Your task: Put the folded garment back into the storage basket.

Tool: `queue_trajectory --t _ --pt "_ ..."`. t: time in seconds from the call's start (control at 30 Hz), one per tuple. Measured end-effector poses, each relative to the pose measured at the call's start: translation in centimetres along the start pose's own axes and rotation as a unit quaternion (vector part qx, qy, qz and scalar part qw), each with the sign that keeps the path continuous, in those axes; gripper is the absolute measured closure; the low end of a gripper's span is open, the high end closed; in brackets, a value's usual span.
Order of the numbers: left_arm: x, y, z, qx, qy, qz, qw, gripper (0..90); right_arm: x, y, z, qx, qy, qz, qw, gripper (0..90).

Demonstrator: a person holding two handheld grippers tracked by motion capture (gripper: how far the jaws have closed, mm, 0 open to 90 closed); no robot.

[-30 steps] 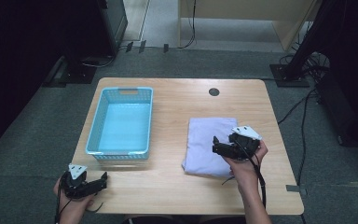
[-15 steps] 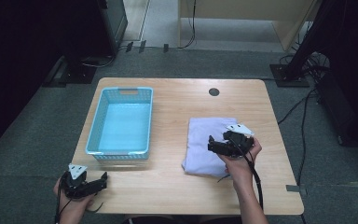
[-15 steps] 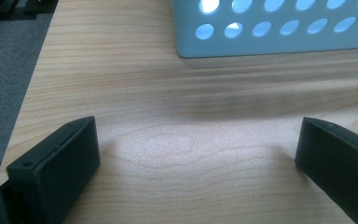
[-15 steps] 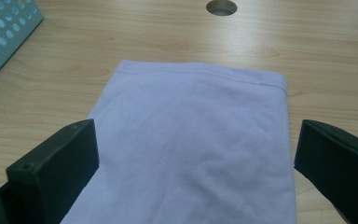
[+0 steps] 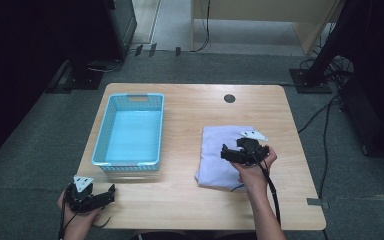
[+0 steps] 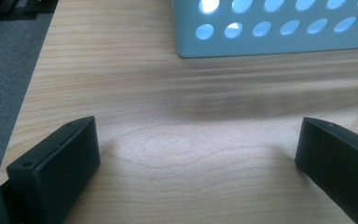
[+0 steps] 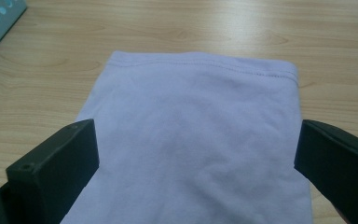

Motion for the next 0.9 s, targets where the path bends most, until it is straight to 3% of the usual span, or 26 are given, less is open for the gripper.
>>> queue_trajectory --t 0.9 --pt "0.0 0.0 0.0 0.000 0.000 0.000 1.0000 0.0 3.4 0.5 -1.0 0.004 0.053 -0.013 0.9985 0.0"
Point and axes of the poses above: each handheld gripper's, and its own axes: x roughly forward along the jaws, z roughly out of its top, y roughly to its left, the point moved 3 cm from there along x, roughly forward along the jaws, and after that the axes turned 9 degrees about -x, right-handed, at the moved point
